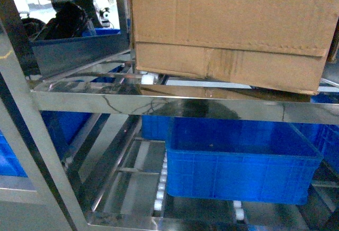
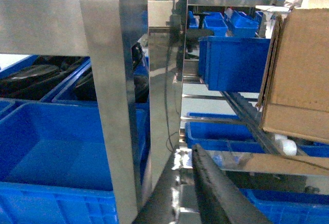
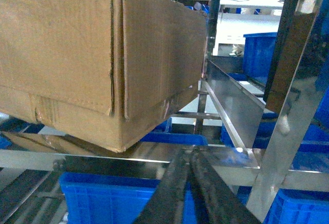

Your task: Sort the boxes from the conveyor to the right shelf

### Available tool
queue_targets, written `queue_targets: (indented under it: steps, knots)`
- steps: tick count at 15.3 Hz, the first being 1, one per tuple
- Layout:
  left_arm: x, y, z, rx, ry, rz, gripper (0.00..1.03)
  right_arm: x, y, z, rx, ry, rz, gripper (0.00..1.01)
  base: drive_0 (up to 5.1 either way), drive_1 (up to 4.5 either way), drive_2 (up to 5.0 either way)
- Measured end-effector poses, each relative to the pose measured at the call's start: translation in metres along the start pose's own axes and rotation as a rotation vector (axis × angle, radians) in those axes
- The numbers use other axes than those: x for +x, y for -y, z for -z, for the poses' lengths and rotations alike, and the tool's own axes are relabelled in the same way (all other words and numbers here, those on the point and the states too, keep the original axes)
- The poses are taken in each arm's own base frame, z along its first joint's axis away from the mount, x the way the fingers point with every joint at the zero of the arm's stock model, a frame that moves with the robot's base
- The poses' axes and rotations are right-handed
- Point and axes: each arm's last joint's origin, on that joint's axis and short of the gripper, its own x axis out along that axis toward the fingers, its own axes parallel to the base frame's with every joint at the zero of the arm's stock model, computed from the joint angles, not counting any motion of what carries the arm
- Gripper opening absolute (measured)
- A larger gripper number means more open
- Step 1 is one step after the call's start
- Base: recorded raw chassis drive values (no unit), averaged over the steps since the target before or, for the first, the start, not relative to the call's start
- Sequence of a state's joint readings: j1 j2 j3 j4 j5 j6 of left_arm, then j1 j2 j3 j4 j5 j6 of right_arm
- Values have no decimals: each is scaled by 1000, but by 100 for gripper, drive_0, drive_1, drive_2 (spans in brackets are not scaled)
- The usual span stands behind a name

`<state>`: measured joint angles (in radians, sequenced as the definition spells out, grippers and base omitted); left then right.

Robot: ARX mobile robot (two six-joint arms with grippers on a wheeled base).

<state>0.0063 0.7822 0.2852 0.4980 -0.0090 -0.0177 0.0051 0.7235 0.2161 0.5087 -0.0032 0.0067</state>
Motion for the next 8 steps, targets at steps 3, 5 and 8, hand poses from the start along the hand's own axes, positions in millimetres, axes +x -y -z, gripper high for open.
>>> queue_targets:
  steps: [3, 5, 8]
  knots:
    - [-15, 1, 19, 3, -9, 17, 2, -12, 0, 14, -4, -6, 0, 2, 0, 0, 0]
    - [-22, 1, 25, 3, -4, 17, 2, -19, 0, 20, -4, -7, 0, 2, 0, 0, 0]
    - [-31, 1, 34, 3, -6, 17, 2, -26, 0, 27, -4, -6, 0, 2, 0, 0, 0]
